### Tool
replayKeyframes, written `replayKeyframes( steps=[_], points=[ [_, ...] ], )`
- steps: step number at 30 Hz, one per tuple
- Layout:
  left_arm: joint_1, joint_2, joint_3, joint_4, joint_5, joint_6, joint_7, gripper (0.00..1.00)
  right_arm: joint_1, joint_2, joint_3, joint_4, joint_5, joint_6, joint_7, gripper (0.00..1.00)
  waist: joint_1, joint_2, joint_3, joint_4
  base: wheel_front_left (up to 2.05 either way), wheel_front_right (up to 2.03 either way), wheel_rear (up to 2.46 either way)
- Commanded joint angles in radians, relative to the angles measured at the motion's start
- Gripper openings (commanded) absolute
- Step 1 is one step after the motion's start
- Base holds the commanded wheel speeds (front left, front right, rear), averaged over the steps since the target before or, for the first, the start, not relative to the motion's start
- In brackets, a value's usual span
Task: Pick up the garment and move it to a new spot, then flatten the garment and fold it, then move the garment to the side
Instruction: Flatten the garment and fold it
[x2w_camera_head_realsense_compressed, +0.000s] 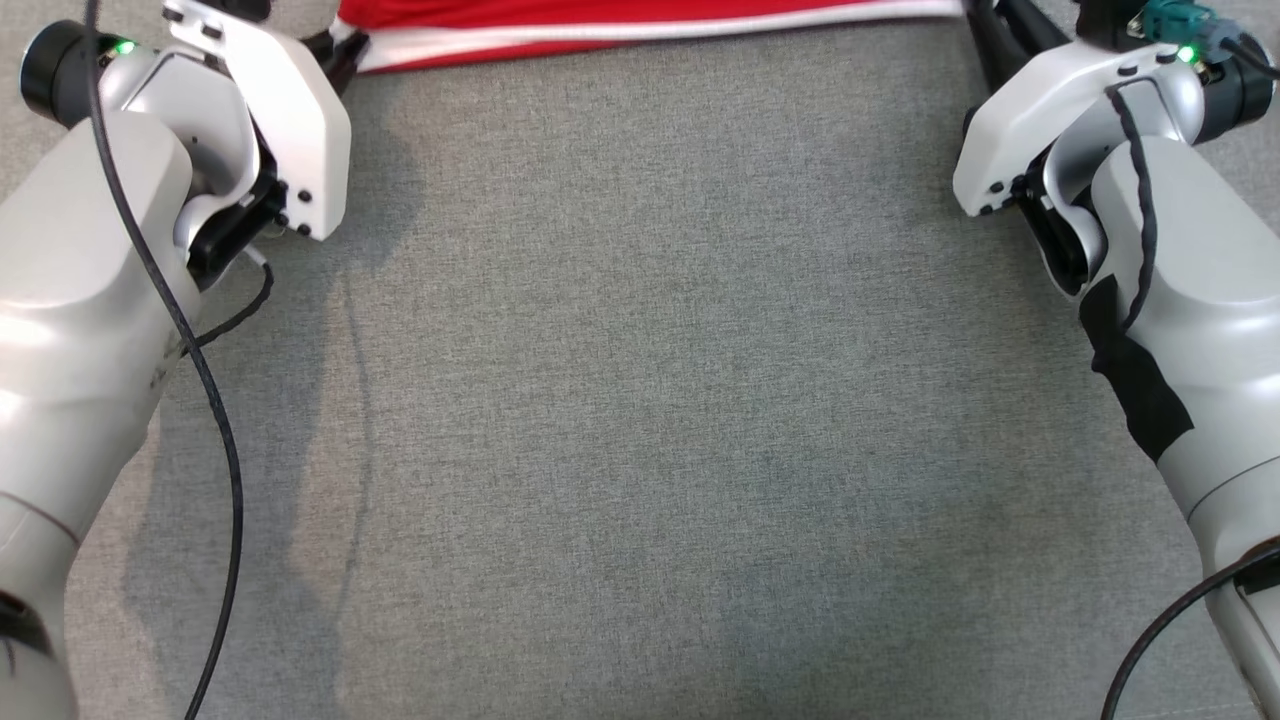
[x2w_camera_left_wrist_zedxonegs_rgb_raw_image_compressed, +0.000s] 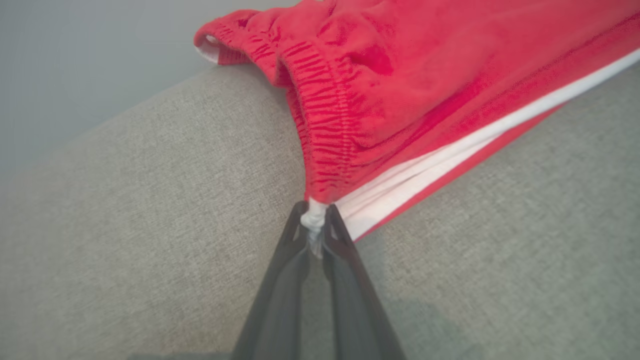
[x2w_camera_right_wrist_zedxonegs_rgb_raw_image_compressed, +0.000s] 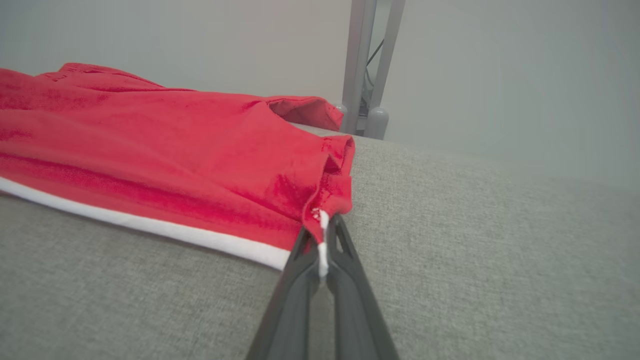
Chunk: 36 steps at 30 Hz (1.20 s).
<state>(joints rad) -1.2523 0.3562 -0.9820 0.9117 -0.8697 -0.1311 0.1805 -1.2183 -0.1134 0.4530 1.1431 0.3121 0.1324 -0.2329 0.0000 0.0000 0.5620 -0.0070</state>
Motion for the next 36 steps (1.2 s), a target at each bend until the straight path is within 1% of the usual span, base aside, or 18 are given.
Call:
replayKeyframes(
  steps=[1, 4, 10, 15, 20, 23, 30, 31, 32, 34, 36],
  points=[
    [0.018, 0.033, -0.022, -0.002, 0.012, 0.002, 0.011, 0.00, 0.012, -0.022, 0.010, 0.017, 0.016, -0.003, 0.017, 0.00, 0.0000, 0.0000, -0.008, -0.001, 0.00, 0.00, 0.00],
    [0.030, 0.061, -0.072, -0.021, 0.026, 0.002, 0.013, 0.00, 0.017, -0.031, 0.049, 0.040, 0.044, -0.004, 0.056, 0.00, 0.0000, 0.0000, -0.024, -0.004, 0.00, 0.00, 0.00],
    [0.059, 0.096, -0.155, -0.041, 0.039, 0.002, 0.011, 0.00, 0.026, -0.053, 0.126, 0.053, 0.095, -0.005, 0.127, 0.00, 0.0000, 0.0000, -0.062, -0.010, 0.00, 0.00, 0.00],
    [0.103, 0.102, -0.190, -0.029, 0.018, 0.002, -0.001, 0.00, 0.059, -0.081, 0.197, 0.042, 0.154, -0.006, 0.213, 0.00, 0.0000, 0.0000, -0.107, -0.015, 0.00, 0.00, 0.00],
    [0.160, 0.109, -0.229, -0.033, -0.010, 0.002, 0.018, 0.00, 0.109, -0.115, 0.268, -0.001, 0.240, -0.007, 0.312, 0.00, 0.0000, 0.0000, -0.160, -0.016, 0.00, 0.00, 0.00],
    [0.195, 0.115, -0.248, -0.075, -0.045, 0.002, 0.033, 0.00, 0.138, -0.148, 0.322, -0.050, 0.300, -0.007, 0.373, 0.00, 0.0000, 0.0000, -0.191, -0.015, 0.00, 0.00, 0.00],
    [0.283, 0.171, -0.282, -0.195, -0.121, 0.004, 0.118, 0.00, 0.208, -0.258, 0.443, -0.164, 0.447, -0.008, 0.542, 0.00, 0.0000, 0.0000, -0.266, -0.002, 0.00, 0.00, 0.00],
    [0.283, 0.171, -0.282, -0.195, -0.121, 0.004, 0.118, 0.00, 0.208, -0.258, 0.443, -0.164, 0.447, -0.008, 0.542, 0.00, 0.0000, 0.0000, -0.266, -0.002, 0.00, 0.00, 0.00],
    [0.300, 0.176, -0.285, -0.230, -0.139, 0.004, 0.132, 0.00, 0.220, -0.276, 0.457, -0.183, 0.473, -0.008, 0.563, 0.00, 0.0000, 0.0000, -0.276, 0.001, 0.00, 0.00, 0.00],
    [0.329, 0.200, -0.288, -0.279, -0.178, 0.004, 0.160, 0.00, 0.240, -0.306, 0.486, -0.228, 0.521, -0.008, 0.601, 0.00, 0.0000, 0.0000, -0.295, 0.008, 0.00, 0.00, 0.00],
    [0.350, 0.223, -0.291, -0.324, -0.194, 0.004, 0.184, 0.00, 0.258, -0.344, 0.517, -0.267, 0.562, -0.008, 0.637, 0.00, 0.0000, 0.0000, -0.314, 0.013, 0.00, 0.00, 0.00]
  ],
)
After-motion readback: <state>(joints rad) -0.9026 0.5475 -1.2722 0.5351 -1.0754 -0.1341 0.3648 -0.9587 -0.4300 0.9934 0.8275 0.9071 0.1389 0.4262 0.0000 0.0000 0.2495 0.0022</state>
